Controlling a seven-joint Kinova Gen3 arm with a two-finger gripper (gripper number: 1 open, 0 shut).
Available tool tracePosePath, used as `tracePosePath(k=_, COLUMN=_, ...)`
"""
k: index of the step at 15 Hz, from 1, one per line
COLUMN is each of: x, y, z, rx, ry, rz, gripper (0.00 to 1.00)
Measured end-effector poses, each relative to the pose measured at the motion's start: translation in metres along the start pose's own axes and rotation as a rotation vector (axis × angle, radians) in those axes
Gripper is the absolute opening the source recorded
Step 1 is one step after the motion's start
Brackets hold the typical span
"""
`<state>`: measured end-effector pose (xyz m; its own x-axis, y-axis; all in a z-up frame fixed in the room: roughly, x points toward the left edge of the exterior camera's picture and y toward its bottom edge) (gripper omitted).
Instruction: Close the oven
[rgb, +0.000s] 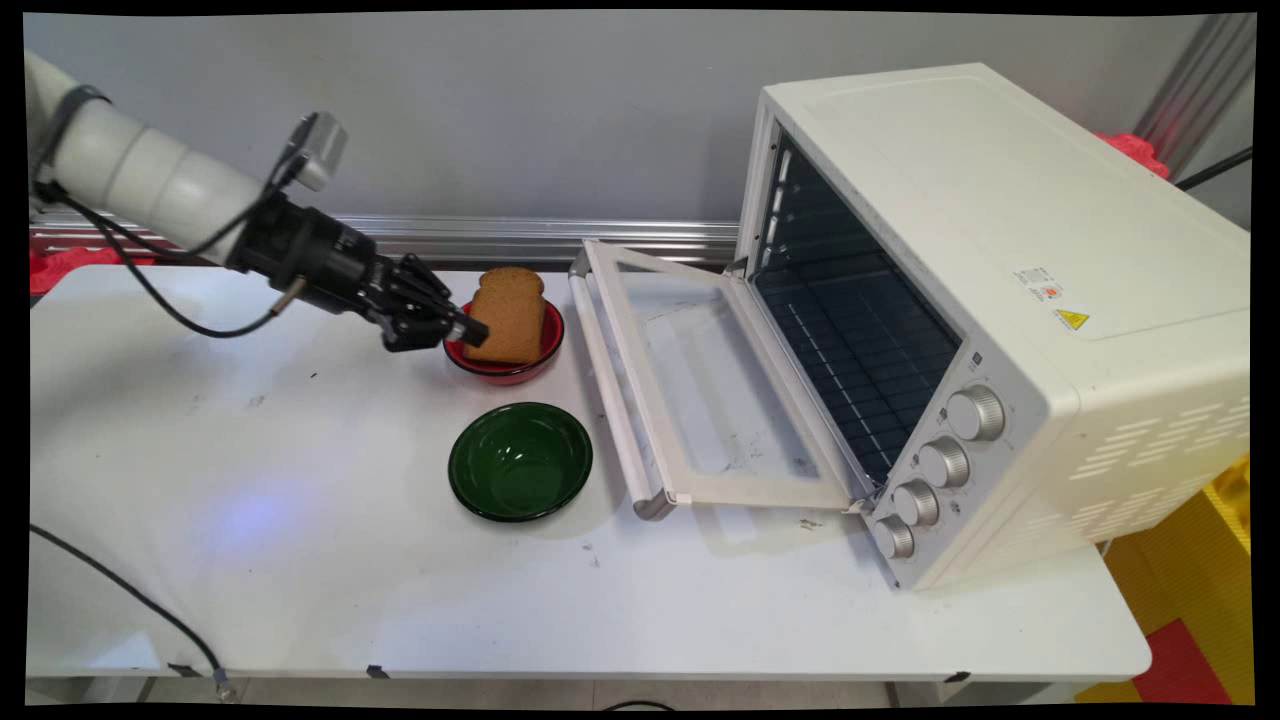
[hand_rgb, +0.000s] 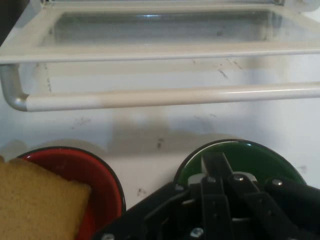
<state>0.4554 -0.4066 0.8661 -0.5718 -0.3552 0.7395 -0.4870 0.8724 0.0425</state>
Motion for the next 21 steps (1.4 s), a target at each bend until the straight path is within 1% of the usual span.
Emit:
tracePosePath(k=4, x=-0.004, y=-0.003, z=0.035, rx=-0.002, ry=0.004, rz=0.013, gripper=0.0)
tracePosePath(k=13, x=-0.01, y=-0.011, z=0.098, rx=0.008, ry=0.02, rz=0.016, gripper=0.0)
tracePosePath(k=16, x=-0.011, y=-0.014, z=0.113, rx=0.01, ry=0.024, rz=0.013, gripper=0.0)
tracePosePath(k=21, x=-0.012, y=-0.016, z=0.13, rx=0.011, ry=0.026, rz=0.01, gripper=0.0)
